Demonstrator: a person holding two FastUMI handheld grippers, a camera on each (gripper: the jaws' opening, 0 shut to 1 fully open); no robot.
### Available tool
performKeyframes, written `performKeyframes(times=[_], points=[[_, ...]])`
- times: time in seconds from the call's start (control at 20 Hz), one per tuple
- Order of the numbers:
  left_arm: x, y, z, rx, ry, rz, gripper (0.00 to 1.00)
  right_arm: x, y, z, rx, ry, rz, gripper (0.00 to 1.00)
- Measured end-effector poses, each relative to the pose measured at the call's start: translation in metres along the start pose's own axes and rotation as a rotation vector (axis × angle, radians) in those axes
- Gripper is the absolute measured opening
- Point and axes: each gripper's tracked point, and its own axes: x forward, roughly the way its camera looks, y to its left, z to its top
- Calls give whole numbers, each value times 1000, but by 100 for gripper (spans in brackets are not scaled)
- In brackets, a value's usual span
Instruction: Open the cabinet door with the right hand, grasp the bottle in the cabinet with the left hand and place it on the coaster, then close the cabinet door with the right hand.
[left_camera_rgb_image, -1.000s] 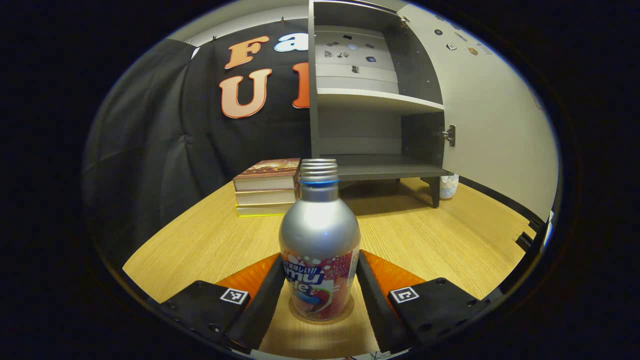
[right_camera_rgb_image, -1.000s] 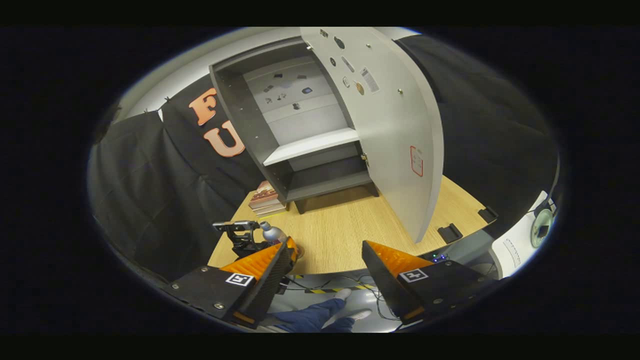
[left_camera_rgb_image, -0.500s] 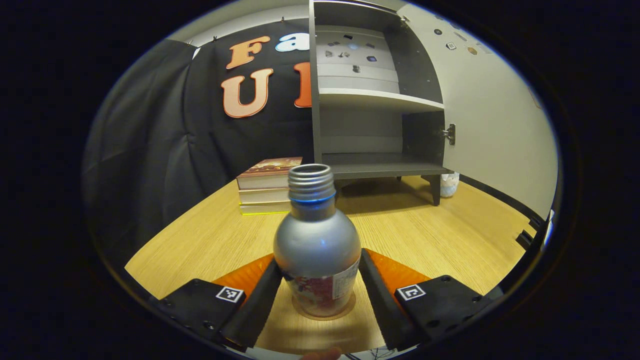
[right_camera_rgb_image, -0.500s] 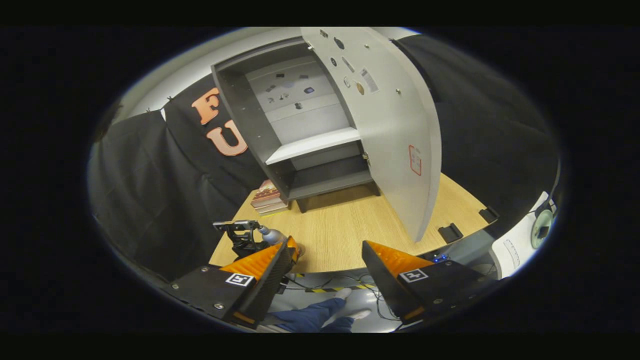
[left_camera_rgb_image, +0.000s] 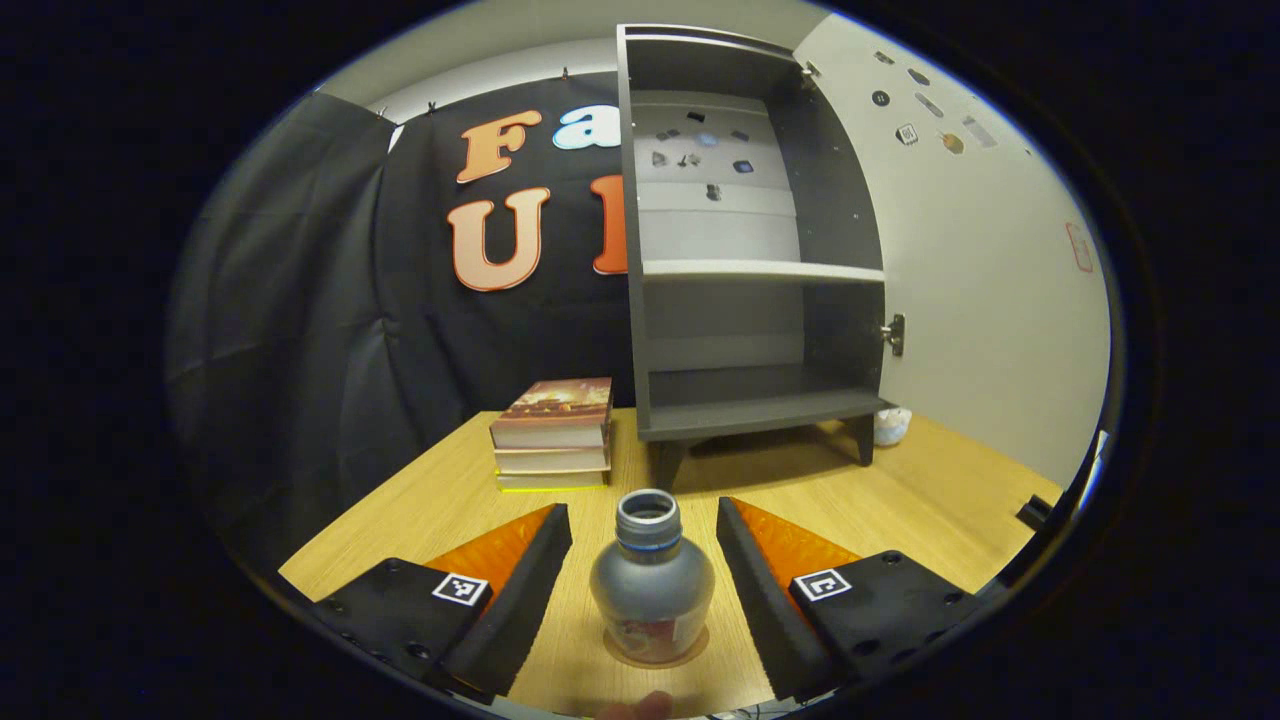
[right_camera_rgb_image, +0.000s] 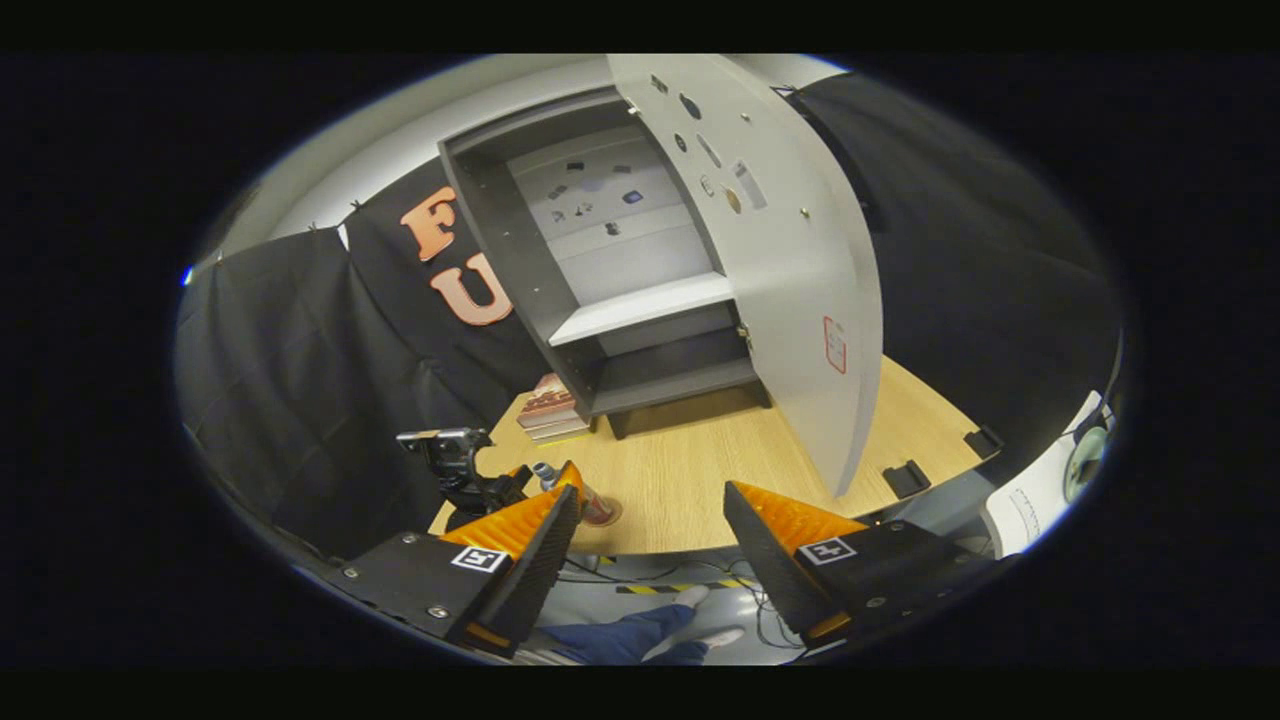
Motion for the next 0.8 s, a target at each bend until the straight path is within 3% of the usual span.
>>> performKeyframes(times=[0.35,0.8], points=[[-28,-3,124,-18,-171,-39,95,-24,3,54,-36,-156,30,90],[-67,-12,219,-15,-273,-58,95,-57,-43,139,-121,-355,-23,90]])
